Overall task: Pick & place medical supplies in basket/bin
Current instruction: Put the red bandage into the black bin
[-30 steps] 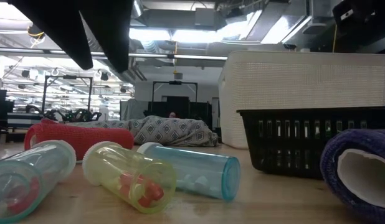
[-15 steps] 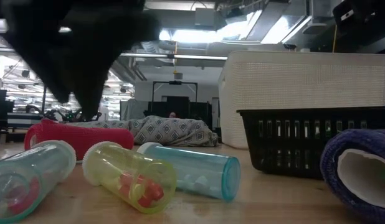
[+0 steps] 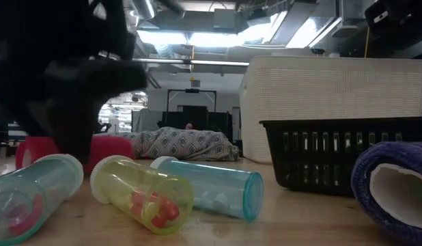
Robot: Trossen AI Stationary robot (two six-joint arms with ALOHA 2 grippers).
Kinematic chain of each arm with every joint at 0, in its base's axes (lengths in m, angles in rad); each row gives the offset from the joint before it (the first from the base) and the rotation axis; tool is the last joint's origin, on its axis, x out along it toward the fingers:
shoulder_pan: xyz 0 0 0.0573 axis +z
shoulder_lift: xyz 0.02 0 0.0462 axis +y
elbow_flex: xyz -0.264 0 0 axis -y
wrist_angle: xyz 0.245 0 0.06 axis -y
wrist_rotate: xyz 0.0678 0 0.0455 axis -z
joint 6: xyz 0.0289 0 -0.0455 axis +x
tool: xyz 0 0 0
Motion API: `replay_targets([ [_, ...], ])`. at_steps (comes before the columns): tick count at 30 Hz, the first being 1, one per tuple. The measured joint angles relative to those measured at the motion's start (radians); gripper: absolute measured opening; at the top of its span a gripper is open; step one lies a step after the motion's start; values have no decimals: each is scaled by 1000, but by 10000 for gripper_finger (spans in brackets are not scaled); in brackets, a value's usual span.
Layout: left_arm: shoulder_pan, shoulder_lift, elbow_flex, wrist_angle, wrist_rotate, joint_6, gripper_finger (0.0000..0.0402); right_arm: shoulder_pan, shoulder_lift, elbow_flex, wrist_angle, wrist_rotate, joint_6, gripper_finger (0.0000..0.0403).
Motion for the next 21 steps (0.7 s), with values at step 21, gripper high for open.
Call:
replay_targets([
  [21,28,-5,121,111,-245,126,109,0,0,0,0,3,11,167],
])
